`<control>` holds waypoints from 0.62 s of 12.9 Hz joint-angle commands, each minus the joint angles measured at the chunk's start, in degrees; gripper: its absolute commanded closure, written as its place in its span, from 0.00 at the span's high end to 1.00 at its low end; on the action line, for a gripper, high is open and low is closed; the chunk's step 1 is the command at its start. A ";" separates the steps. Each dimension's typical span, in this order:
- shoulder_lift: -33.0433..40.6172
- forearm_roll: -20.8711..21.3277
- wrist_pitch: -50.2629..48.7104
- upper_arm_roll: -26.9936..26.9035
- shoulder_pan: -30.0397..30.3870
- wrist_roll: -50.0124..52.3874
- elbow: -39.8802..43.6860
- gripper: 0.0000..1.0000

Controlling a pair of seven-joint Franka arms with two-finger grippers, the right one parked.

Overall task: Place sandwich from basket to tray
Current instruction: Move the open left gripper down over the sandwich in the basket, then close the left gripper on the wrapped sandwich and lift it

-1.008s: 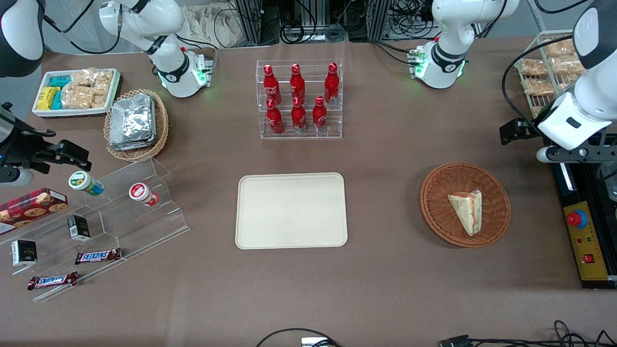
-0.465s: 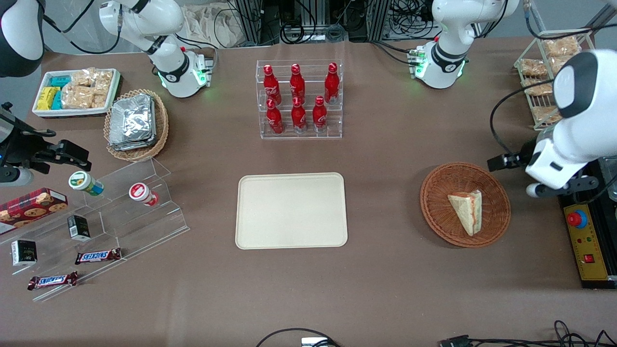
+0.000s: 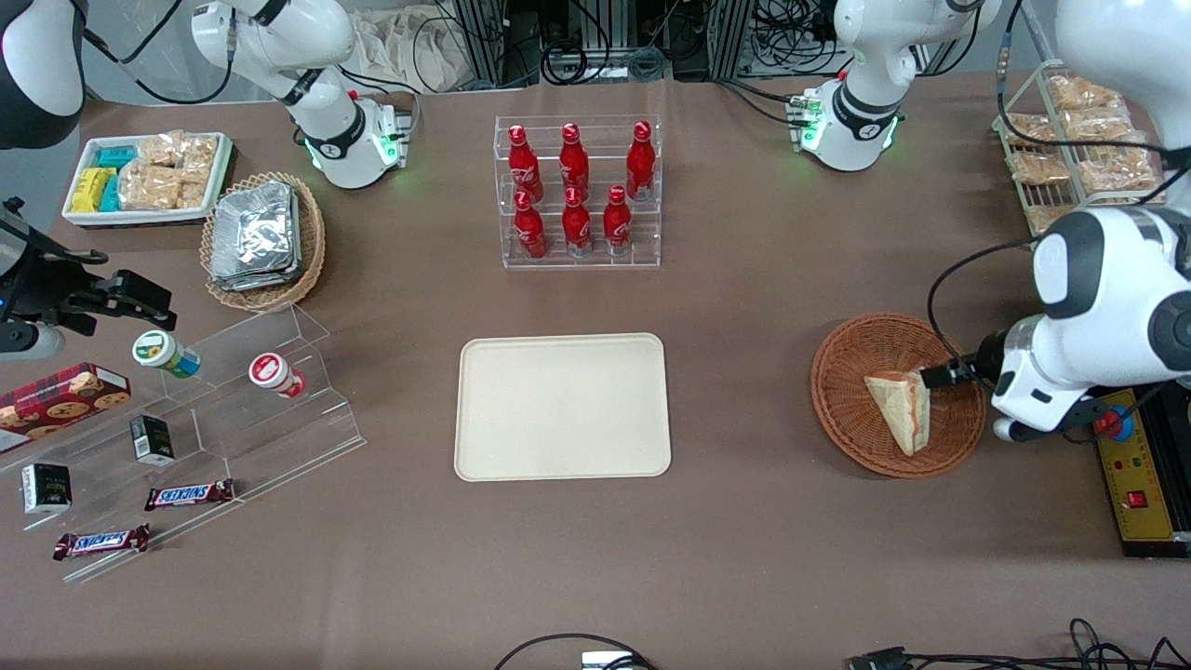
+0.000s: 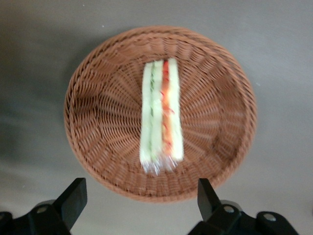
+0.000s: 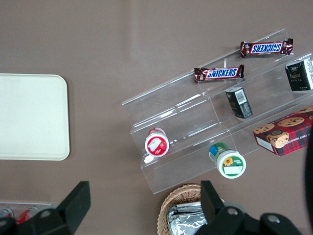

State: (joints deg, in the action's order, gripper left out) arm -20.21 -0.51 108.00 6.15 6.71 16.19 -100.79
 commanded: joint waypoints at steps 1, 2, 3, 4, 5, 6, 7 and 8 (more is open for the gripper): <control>-3.86 -1.33 3.70 0.27 0.67 0.42 0.50 1.00; -5.18 -1.34 4.93 0.35 0.67 0.42 0.59 1.00; -6.24 -1.51 6.07 0.35 0.67 0.50 0.51 1.00; -7.46 -3.08 6.78 0.27 0.67 0.42 0.59 1.00; -8.43 -5.36 7.39 0.27 0.67 0.42 0.59 1.00; -9.23 -6.94 7.92 0.27 0.67 0.42 0.59 1.00; -9.93 -7.48 8.45 0.27 0.67 0.42 0.59 1.00; -10.81 -7.49 9.32 0.27 0.67 0.42 0.51 1.00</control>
State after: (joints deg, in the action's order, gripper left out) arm -29.66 -6.86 115.95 6.32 7.39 16.20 -100.79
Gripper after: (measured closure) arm 0.000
